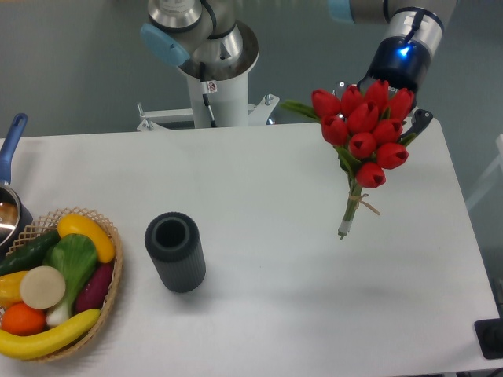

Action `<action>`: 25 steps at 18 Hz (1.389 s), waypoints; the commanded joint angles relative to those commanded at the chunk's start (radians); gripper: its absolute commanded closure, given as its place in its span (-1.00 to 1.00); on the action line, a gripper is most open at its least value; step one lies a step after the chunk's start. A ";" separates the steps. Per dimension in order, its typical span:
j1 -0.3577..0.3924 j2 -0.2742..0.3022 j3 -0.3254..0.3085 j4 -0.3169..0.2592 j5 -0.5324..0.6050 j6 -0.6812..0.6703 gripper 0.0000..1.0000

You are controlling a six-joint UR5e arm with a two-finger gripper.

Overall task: Place the flowers on the table
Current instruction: 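Carry the red tulip bouquet in the gripper and lower it toward the table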

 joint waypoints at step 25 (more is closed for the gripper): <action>-0.235 0.072 -0.011 -0.012 0.949 0.078 0.02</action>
